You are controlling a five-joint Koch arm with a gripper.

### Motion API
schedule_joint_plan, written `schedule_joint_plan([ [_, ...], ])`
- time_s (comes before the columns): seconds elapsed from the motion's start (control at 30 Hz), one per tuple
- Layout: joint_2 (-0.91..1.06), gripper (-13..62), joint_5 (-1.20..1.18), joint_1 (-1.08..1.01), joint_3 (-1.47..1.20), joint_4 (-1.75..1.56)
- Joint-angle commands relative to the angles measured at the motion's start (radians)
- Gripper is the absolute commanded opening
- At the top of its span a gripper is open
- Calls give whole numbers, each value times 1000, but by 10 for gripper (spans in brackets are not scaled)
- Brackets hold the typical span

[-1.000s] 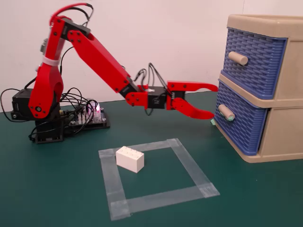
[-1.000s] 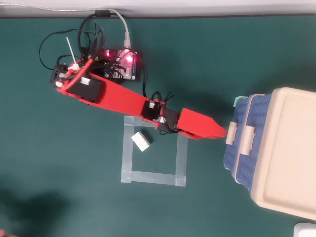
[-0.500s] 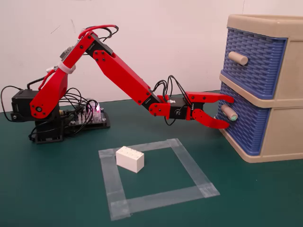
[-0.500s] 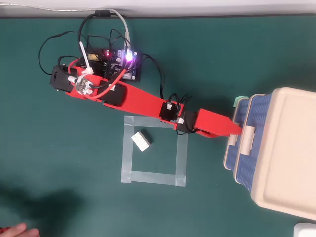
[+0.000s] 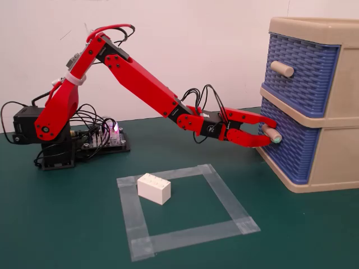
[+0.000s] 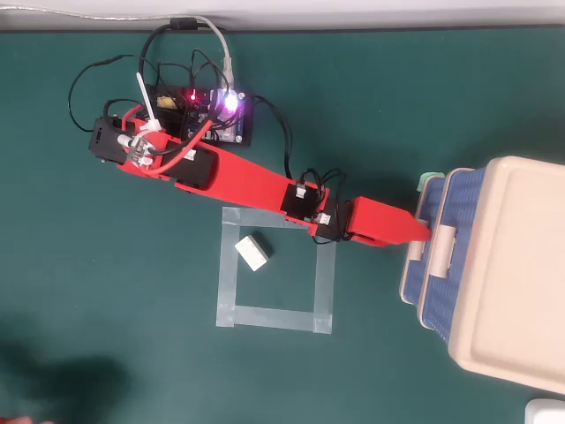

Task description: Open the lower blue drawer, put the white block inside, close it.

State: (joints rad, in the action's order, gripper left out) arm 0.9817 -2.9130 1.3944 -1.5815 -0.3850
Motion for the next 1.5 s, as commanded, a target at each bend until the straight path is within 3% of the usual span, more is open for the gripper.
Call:
schedule_joint_plan([
  [0.0,112,-80,-89,9,-84,-14],
  [0.23,509,-80,-132,-18,-632,-18],
  [0.37,630,-75,-135,-51,-798,-17],
  [0.4,638,-29,-135,-58,-805,-15],
  [0.43,638,68,-133,-60,-805,-17],
  [0.5,647,317,-132,-60,-810,-15],
  [0.53,657,347,-132,-61,-816,-12],
  [0.67,904,349,-126,-124,-887,179],
  [0.77,1141,342,-81,-218,-861,646],
  [0.83,1236,341,77,-273,-715,1074],
  [0.97,1154,340,353,-347,-410,1620],
  [1.07,1042,340,597,-351,-322,1694],
  [1.23,882,338,1198,-387,-244,1677],
  [1.47,741,338,1255,-402,-149,1608],
])
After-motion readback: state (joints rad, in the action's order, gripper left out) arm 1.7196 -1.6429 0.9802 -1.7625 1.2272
